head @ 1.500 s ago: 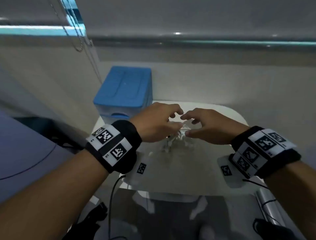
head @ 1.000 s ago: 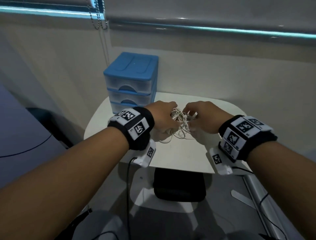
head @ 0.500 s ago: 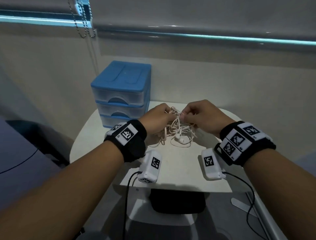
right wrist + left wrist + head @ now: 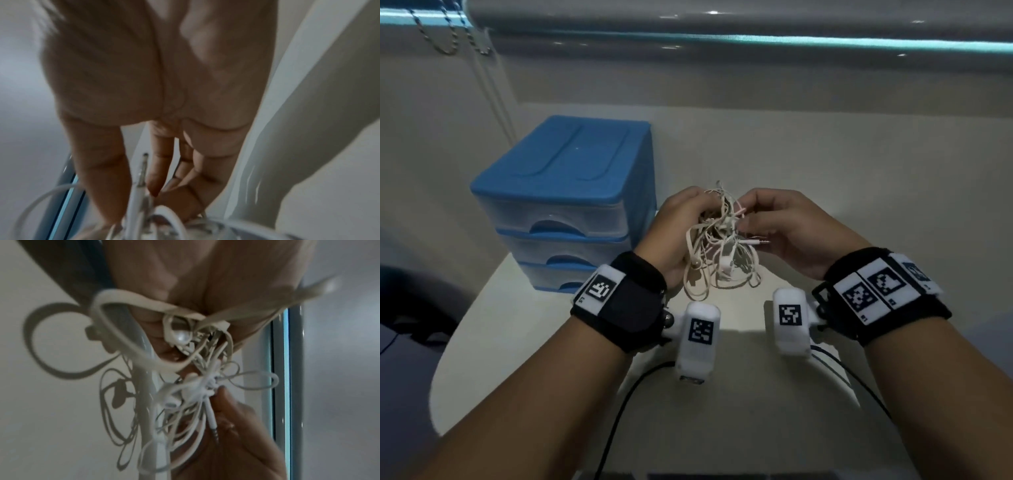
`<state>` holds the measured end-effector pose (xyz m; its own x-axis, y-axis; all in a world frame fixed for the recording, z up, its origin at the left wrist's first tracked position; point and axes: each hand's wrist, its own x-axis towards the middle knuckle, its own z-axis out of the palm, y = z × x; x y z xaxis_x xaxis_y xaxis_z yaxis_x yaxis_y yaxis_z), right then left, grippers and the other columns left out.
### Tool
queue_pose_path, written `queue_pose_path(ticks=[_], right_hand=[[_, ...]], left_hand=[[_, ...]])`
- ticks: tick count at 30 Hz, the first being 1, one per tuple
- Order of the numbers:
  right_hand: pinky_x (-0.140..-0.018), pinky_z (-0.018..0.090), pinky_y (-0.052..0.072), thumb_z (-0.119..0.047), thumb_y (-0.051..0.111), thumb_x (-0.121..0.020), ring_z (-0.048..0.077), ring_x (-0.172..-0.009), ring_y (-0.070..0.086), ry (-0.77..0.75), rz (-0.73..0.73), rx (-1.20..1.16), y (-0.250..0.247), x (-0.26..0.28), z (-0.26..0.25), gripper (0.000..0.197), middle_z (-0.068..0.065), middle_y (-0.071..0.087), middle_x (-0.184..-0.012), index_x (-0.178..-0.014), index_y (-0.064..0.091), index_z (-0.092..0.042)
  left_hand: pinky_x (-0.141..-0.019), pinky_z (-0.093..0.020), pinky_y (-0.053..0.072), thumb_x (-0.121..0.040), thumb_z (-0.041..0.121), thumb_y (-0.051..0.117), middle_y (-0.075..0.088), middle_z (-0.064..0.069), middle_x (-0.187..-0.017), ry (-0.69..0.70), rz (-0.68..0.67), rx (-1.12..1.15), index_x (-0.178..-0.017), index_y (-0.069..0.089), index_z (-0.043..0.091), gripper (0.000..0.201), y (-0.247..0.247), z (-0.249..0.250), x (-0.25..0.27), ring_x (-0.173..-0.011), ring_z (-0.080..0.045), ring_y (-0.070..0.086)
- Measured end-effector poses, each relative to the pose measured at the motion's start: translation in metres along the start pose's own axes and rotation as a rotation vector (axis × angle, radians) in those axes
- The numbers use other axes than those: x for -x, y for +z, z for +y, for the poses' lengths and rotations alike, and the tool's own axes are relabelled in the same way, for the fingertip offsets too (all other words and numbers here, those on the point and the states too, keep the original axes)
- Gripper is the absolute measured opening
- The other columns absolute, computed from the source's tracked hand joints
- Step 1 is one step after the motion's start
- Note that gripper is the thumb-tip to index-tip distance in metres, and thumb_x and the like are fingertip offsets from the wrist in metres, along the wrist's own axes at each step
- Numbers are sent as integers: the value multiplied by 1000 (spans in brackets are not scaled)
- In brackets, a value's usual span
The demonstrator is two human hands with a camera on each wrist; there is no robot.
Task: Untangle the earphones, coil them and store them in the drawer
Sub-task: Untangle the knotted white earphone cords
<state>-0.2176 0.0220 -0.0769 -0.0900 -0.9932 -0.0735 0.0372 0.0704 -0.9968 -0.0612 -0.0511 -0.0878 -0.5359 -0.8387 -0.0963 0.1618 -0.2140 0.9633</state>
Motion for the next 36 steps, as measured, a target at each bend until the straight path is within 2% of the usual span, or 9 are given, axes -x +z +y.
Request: queue_pose_path(ticks=[4, 7, 12, 15, 19, 24, 28, 33, 36], right_hand=[[-66, 22, 56, 17, 61, -84, 17, -68, 66, -59, -20, -27, -8, -8, 8, 22, 11, 67, -80, -92, 65, -3], [-64, 22, 56, 16, 62, -85, 16, -66, 66, -104, -1, -75, -11, -12, 13, 19, 10, 68, -76, -93, 65, -1], [-63, 25, 53, 12, 60, -88, 15, -64, 63, -132, 84, -266, -17, -11, 25, 18, 6, 65, -72, -95, 63, -4], [-65, 24, 42, 2, 62, -88, 12, -72, 57, -192, 180, -173, -27, -6, 22, 18, 3, 64, -87, -94, 66, -14], [-54, 25, 31, -11, 68, -79, 14, -58, 43, -288, 186, 23, -39, 8, 17, 5, 3, 51, -67, -79, 63, -11], [-50, 27, 40, 0, 78, -77, 17, -50, 51, -319, 86, 248, -39, 12, 17, 11, 16, 63, -62, -83, 71, 5], [-55, 25, 46, 6, 77, -80, 17, -54, 58, -319, 99, 274, -41, 10, 19, 7, 15, 66, -63, -84, 74, 1], [-54, 21, 44, 3, 78, -80, 14, -54, 59, -314, 89, 292, -36, 10, 20, 6, 7, 68, -61, -84, 75, 0], [-54, 20, 44, 0, 80, -79, 13, -54, 59, -304, 70, 312, -32, 11, 19, 7, 9, 69, -64, -81, 74, -1]], left_hand=[[-53, -27, 52, -92, -3, 57, 63, -9, -70, 34, -9, -21, -93, 62, 6, 10, 2, -4, -1, -60, -20, 62], [-53, -27, 55, -93, -5, 56, 65, -10, -72, 20, -5, 15, -104, 62, 5, 16, 2, -7, 2, -59, -20, 63], [-54, -27, 56, -94, -8, 55, 67, -12, -74, 25, -24, 64, -100, 61, 6, 16, 3, -9, 2, -58, -19, 65], [-56, -30, 57, -94, -7, 55, 68, -15, -78, 44, -17, 75, -102, 62, 6, 17, 2, -10, 2, -61, -21, 65], [-58, -32, 56, -95, -7, 55, 67, -16, -81, 46, 5, 89, -103, 62, 6, 17, 1, -9, 1, -62, -24, 62], [-56, -31, 55, -95, -7, 55, 65, -17, -81, 44, 13, 94, -102, 62, 6, 17, 2, -8, 2, -63, -25, 59], [-61, -34, 55, -94, -8, 55, 65, -18, -83, 46, 2, 106, -102, 62, 5, 17, 3, -8, 3, -65, -26, 60], [-50, -28, 56, -95, -7, 55, 66, -18, -83, 26, -22, 141, -107, 62, 6, 19, 4, -7, 5, -59, -22, 63], [-51, -29, 57, -95, -7, 56, 68, -17, -84, 15, -40, 173, -104, 63, 8, 19, 6, -6, 7, -60, -22, 67]])
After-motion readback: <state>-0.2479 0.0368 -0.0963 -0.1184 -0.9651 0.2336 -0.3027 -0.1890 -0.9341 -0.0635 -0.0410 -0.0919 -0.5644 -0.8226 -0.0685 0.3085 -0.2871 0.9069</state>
